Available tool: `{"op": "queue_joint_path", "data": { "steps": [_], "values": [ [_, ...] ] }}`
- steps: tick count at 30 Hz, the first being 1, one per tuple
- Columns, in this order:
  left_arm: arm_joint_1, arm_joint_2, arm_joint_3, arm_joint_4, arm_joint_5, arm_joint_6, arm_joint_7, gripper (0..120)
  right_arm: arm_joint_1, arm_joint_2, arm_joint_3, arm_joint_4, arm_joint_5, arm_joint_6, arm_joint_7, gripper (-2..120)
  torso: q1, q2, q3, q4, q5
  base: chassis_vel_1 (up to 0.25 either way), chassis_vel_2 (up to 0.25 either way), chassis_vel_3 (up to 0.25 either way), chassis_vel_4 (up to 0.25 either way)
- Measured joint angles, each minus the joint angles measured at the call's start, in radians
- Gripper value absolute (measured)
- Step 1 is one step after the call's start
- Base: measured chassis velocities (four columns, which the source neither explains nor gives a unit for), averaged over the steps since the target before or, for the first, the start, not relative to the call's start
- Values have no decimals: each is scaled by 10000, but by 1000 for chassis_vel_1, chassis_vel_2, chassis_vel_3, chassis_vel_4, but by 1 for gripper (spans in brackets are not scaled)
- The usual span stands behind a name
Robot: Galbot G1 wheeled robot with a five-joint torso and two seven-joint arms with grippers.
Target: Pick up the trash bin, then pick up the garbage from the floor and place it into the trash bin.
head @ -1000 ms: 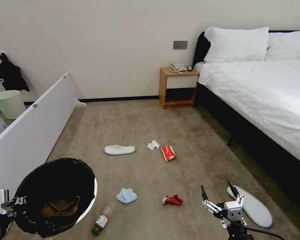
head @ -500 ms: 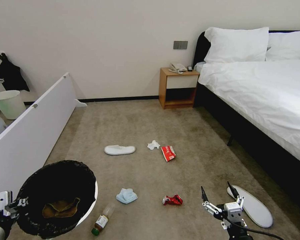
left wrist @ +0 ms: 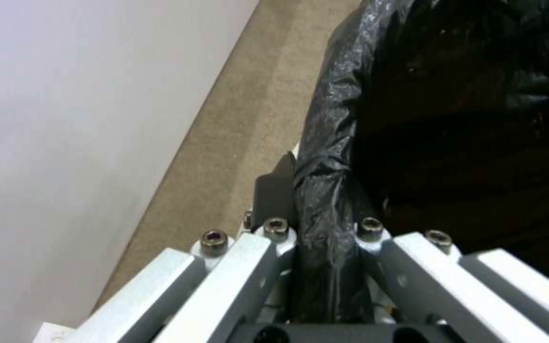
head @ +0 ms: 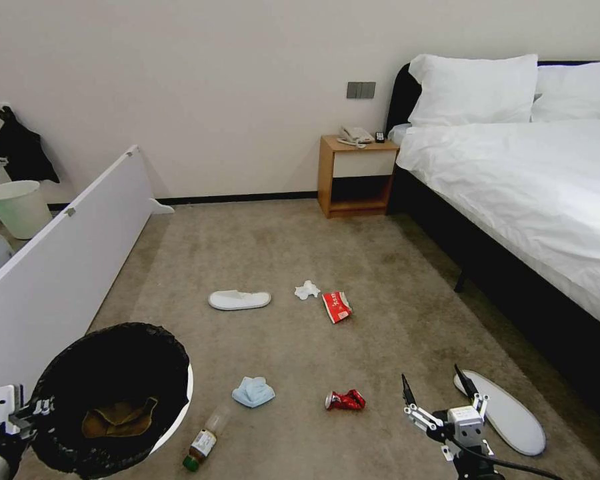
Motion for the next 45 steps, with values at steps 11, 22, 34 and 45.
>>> {"op": "queue_joint_path", "data": {
  "steps": [11, 22, 34, 45],
  "values": [
    [29, 100, 72, -2, -17, 28, -77, 3, 90, 121, 12, 13, 4, -33, -4, 100, 0, 0, 0, 1, 1, 21, 24, 22, 18],
    [-84, 114, 272, 41, -25, 46, -117, 3, -31, 37, 106, 122, 31, -60, -43, 100, 0, 0, 0, 1, 1, 77, 77, 78, 75],
    [-69, 139, 316, 1, -46, 52, -124, 3, -113, 66, 103, 226, 23, -60, -66, 100, 1, 0, 0, 1, 1, 122, 123, 112, 114],
    [-53, 112, 355, -29, -48, 44, -169, 3, -138, 83, 107, 253, 18, -51, -102, 100, 0, -1, 0, 5, 1, 113, 114, 115, 112]
  ]
}}
